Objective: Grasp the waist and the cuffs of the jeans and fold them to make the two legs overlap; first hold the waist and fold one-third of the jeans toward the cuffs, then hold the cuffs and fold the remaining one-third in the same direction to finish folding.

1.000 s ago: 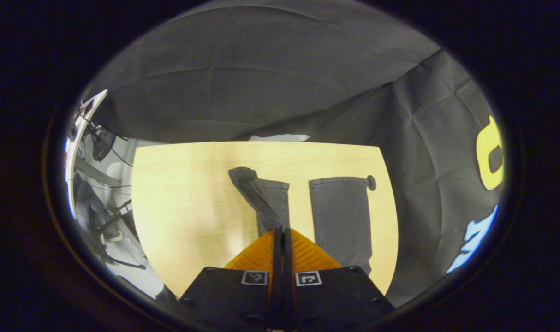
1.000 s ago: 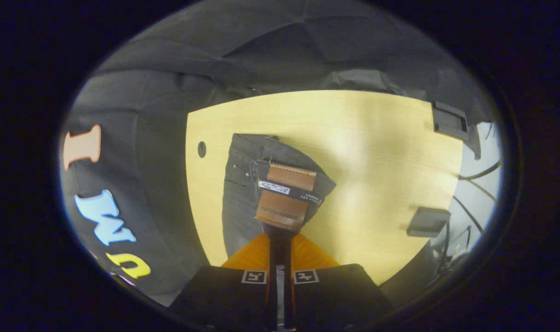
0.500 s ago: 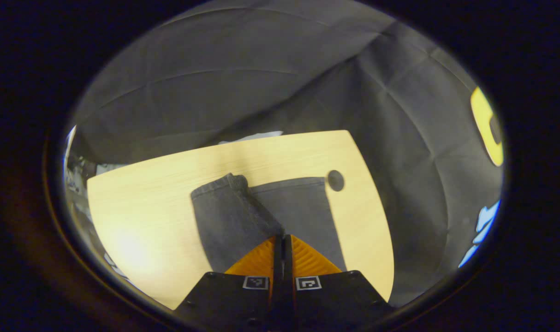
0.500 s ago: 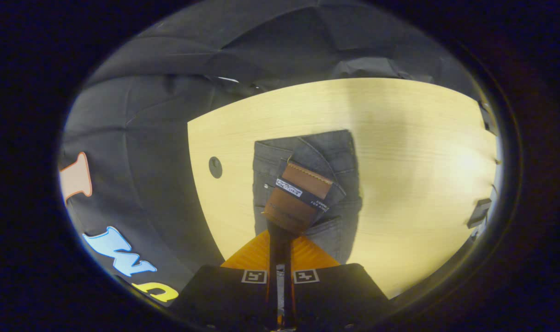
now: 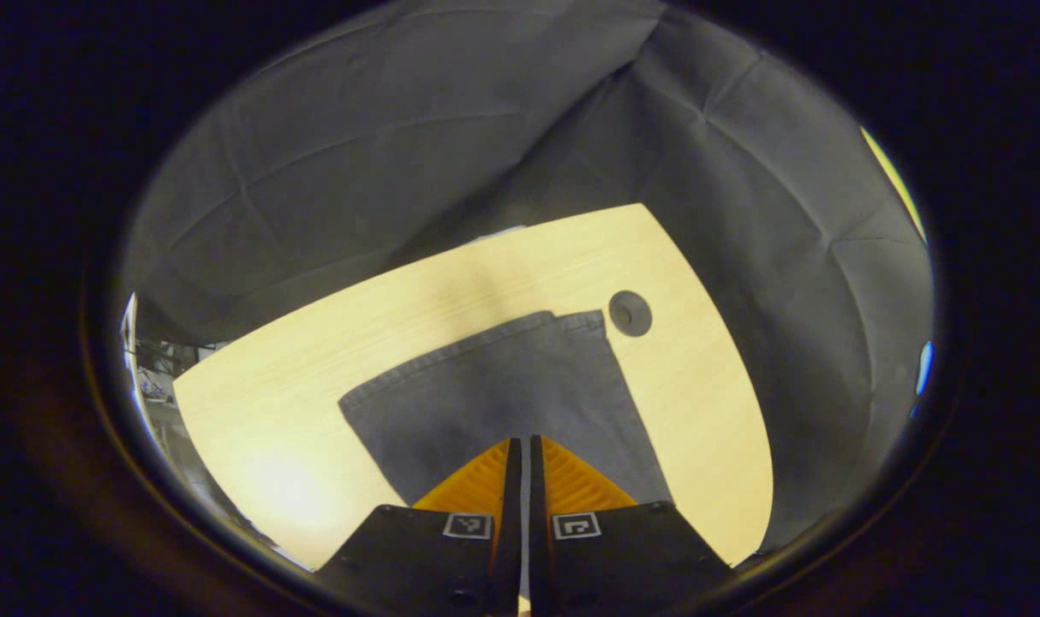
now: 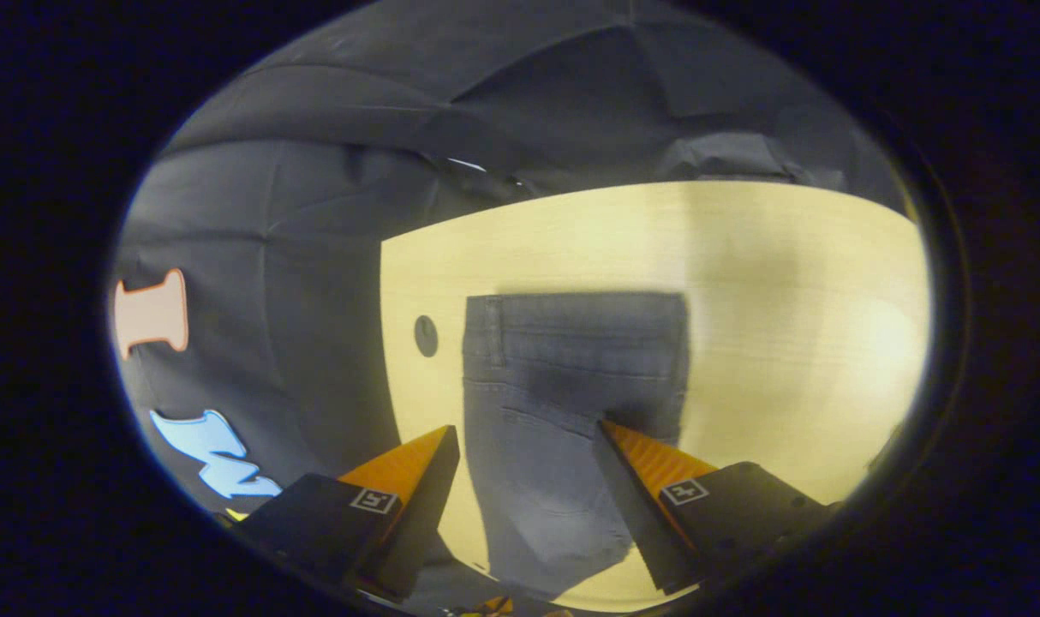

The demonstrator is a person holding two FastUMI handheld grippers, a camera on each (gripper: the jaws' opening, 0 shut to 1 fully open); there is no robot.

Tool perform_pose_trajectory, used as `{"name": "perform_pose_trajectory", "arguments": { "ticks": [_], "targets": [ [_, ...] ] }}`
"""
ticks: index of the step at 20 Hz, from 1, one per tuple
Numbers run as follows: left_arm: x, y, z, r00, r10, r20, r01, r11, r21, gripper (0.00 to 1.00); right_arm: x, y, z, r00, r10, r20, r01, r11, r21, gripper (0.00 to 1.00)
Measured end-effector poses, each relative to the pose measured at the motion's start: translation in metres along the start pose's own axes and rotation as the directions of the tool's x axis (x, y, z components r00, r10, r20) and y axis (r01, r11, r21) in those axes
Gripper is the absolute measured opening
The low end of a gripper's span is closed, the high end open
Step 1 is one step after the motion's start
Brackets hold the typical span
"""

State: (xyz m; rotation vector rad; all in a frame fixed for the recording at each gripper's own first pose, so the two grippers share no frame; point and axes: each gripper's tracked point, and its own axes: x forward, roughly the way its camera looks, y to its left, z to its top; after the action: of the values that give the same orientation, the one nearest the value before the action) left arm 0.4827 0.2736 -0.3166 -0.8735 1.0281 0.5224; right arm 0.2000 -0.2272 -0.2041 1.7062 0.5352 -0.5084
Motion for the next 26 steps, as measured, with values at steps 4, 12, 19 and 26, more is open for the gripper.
{"name": "perform_pose_trajectory", "arguments": {
  "ticks": [4, 12, 19, 26],
  "targets": [
    [-0.027, 0.007, -0.036, 0.989, -0.045, -0.144, 0.043, 0.999, -0.017, 0.12, -0.004, -0.044, 0.011, 0.993, -0.110, 0.046, 0.113, 0.992, -0.061, 0.94],
    [-0.069, 0.019, -0.055, 0.977, -0.159, -0.142, 0.157, 0.987, -0.030, 0.12, 0.036, -0.049, 0.005, 0.984, -0.158, 0.084, 0.165, 0.982, -0.086, 0.78],
    [-0.055, 0.049, -0.079, 0.965, -0.192, -0.177, 0.178, 0.980, -0.089, 0.12, 0.019, -0.041, 0.004, 0.991, -0.092, 0.097, 0.109, 0.977, -0.185, 0.31],
    [-0.047, 0.066, -0.091, 0.954, -0.230, -0.190, 0.212, 0.971, -0.110, 0.13, -0.062, 0.063, -0.060, 0.966, 0.181, 0.185, -0.068, 0.867, -0.493, 0.29]
  ]
}}
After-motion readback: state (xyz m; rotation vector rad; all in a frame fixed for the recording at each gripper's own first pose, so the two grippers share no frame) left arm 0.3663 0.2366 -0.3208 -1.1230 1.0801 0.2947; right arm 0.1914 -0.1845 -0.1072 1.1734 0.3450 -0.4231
